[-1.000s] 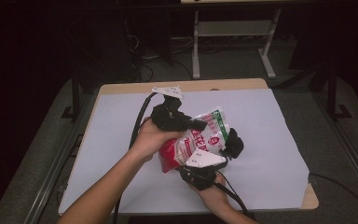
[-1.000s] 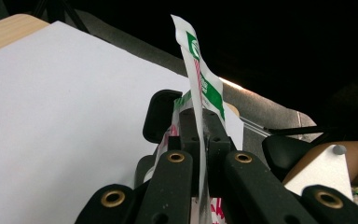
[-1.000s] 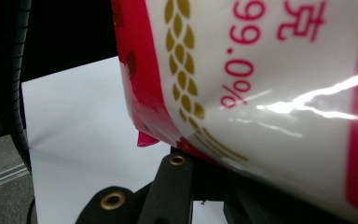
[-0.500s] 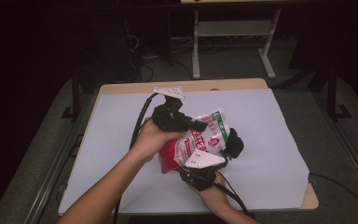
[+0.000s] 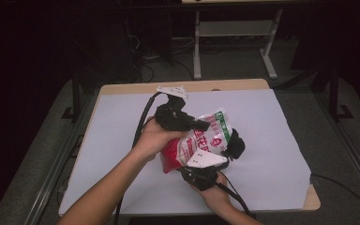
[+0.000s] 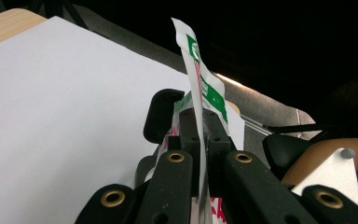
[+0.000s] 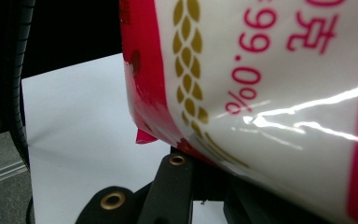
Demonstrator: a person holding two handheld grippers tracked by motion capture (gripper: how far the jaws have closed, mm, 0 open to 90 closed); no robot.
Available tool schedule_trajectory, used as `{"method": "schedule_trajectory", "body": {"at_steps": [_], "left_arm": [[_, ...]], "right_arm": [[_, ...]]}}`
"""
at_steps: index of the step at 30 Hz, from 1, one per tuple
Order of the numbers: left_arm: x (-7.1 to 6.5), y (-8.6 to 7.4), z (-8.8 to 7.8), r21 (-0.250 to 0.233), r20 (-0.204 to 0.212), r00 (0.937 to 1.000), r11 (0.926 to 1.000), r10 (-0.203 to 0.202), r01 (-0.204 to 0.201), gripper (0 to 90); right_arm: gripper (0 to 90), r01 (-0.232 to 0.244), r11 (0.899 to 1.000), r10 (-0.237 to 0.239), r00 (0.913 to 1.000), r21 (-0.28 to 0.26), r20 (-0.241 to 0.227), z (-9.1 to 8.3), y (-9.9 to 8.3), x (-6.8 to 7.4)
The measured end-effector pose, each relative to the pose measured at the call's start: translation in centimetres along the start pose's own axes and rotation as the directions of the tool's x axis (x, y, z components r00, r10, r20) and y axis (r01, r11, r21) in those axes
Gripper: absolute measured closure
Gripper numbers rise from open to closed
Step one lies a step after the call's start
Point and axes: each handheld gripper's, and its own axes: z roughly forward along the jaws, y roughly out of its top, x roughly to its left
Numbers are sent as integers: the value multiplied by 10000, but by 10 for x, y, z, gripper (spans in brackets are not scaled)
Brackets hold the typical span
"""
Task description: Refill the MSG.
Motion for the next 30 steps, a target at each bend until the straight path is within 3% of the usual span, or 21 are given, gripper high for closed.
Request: {"method": "schedule_trajectory", "body": {"at_steps": [30], "left_arm": [[0, 11, 9, 230, -152, 9999, 9997, -9, 12, 900]], "right_arm": [[900, -242, 9996, 243, 9997, -165, 46, -3, 2, -6]]}}
